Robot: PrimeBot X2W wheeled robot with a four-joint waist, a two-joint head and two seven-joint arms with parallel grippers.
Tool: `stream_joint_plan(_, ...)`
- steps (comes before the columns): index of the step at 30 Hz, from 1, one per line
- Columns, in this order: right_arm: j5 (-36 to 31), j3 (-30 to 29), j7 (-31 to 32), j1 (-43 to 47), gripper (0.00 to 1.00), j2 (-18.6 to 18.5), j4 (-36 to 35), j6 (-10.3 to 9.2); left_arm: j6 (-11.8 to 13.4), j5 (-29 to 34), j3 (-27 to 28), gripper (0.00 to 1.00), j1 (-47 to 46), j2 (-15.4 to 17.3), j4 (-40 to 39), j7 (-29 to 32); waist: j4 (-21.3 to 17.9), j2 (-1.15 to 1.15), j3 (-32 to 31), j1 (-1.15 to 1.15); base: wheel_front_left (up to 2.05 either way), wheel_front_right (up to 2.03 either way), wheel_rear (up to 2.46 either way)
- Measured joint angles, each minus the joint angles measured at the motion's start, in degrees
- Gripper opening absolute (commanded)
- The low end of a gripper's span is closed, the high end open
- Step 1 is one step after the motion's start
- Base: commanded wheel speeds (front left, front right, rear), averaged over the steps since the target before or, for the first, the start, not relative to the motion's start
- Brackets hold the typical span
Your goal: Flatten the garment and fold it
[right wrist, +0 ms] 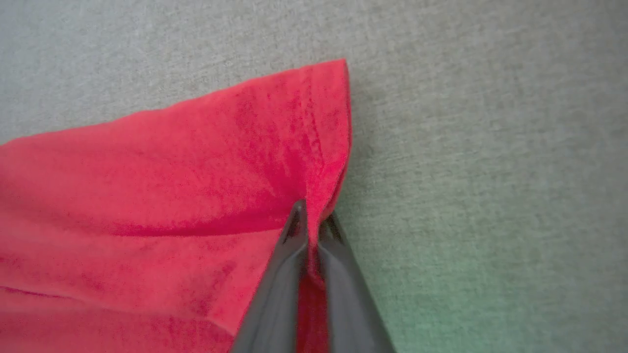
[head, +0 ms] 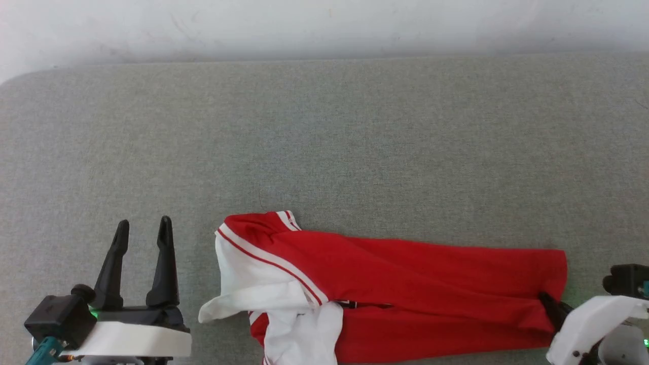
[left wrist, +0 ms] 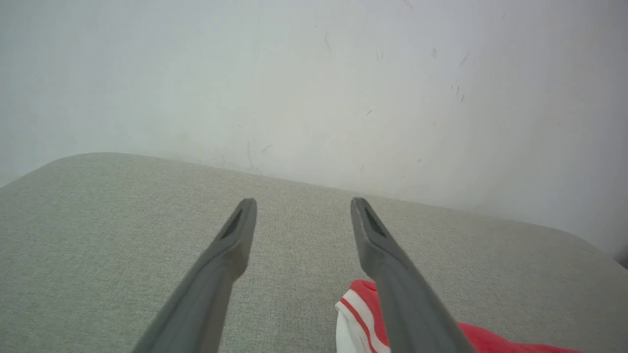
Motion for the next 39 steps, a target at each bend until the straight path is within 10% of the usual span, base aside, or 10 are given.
stream_joint_plan(19,-9.6,-16.0,-3.3,-2.8,0.00,-5.5,0.5,-0.02,-0.6,1.8,-0.9,1.00,1.4,-0.4,3.0,0.1,-1.7,0.00,-4.0,0.00,0.00,0.00,0.00)
stream_joint_plan(39,6.0,23.1,8.4,-0.2,0.00,-2.1,-15.3,-0.03,-0.6,1.2,-2.6,1.00,2.6,-1.5,4.0,0.7,0.6,0.00,-5.7,0.00,0.00,0.00,0.00)
